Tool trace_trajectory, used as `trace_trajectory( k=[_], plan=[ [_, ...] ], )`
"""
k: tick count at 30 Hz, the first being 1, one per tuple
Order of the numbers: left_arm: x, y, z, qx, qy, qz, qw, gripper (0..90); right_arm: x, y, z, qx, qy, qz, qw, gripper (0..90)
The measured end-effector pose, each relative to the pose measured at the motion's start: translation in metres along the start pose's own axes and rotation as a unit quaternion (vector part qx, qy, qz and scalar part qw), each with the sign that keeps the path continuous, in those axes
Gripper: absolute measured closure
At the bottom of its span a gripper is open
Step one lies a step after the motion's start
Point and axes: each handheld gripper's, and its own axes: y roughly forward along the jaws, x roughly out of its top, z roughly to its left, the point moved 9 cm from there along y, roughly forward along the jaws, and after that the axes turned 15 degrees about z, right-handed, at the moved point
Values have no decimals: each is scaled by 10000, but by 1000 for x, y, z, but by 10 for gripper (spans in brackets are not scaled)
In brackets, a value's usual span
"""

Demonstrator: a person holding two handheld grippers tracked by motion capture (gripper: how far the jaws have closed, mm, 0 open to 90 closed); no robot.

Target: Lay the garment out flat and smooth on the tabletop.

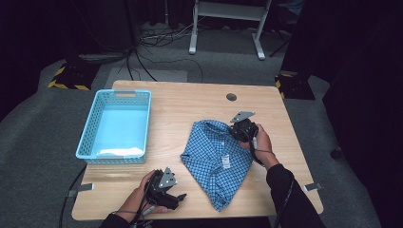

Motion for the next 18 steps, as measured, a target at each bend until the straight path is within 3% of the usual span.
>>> trace_trajectory(
  k=[9, 18],
  plan=[
    [0, 0, 0, -5, 7, -2, 10000, 163, 0, 10, -5, -60, 78, 145, 9998, 806],
    [0, 0, 0, -6, 8, -2, 10000, 163, -2, 14, -11, -115, 208, 181, 9996, 743]
  ],
)
